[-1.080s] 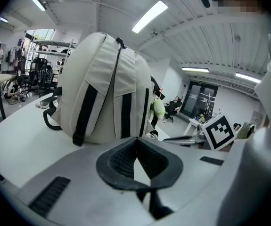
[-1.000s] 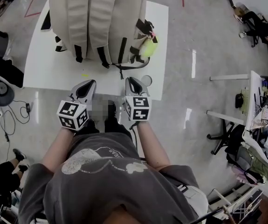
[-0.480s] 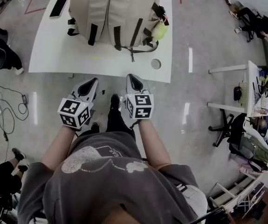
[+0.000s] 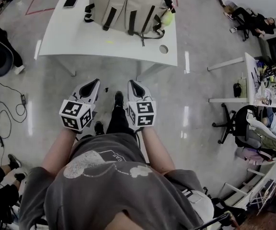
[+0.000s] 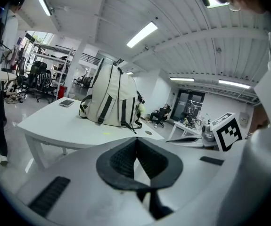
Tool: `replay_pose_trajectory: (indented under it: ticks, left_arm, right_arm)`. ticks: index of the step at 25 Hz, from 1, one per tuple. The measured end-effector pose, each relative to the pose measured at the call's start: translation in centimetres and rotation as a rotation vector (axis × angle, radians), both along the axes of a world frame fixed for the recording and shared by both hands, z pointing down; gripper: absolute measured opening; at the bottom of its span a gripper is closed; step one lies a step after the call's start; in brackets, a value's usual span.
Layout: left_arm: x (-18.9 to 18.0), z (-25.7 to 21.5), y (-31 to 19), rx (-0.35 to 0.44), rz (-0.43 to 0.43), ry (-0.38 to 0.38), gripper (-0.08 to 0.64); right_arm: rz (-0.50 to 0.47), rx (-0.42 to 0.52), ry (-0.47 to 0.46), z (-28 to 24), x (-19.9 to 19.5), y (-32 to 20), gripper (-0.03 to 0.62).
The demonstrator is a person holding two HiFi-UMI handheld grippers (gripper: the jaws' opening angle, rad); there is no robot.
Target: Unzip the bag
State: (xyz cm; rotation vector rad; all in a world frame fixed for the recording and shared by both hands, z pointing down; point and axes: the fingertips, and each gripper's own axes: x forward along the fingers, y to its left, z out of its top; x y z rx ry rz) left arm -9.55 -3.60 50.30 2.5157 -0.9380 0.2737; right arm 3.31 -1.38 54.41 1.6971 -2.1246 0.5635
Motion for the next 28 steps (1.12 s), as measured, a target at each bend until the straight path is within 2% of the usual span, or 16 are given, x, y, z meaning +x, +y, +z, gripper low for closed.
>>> replay_pose_trajectory:
  ticks: [3,6,12,18,23,28]
  left_arm:
    - [-1.7,-0.9,2.2,0.018,0.004,0.020,0.006]
    - [-3.2,-0.8,4.9,0.003,0.014,0.024,0.006]
    - [-4.3,-0.2,7.6,-0.020,0.017,0.037,0.006]
    - [-3.1,-1.2,8.3,-0.002,0.012,0.051,0.006]
    - [-1.5,-1.4,9.9,-0.008,0.015,0.044,0.006]
    - [1.2,-1.8,13.4,-0.025,0.014,0.043,0.006]
  right_arm:
    - [0.017,0.016,-0.004,-0.8,-1.8,2.7,0.000]
    - [0.035,0.045,-0.003,-2.1,-3.1,5.4,0.000]
    - [0.073,0.077,0.051,-3.7,-2.6,8.3,0.000]
    - [0.119,0.071,-0.026,-3.8,-1.1,10.2,-0.001]
    - [0.092,0.074,-0.027,-4.1,-0.4,12.4,-0.002]
    - [0.106,0.059,-0.051,-4.1,2.4,15.9,-0.002]
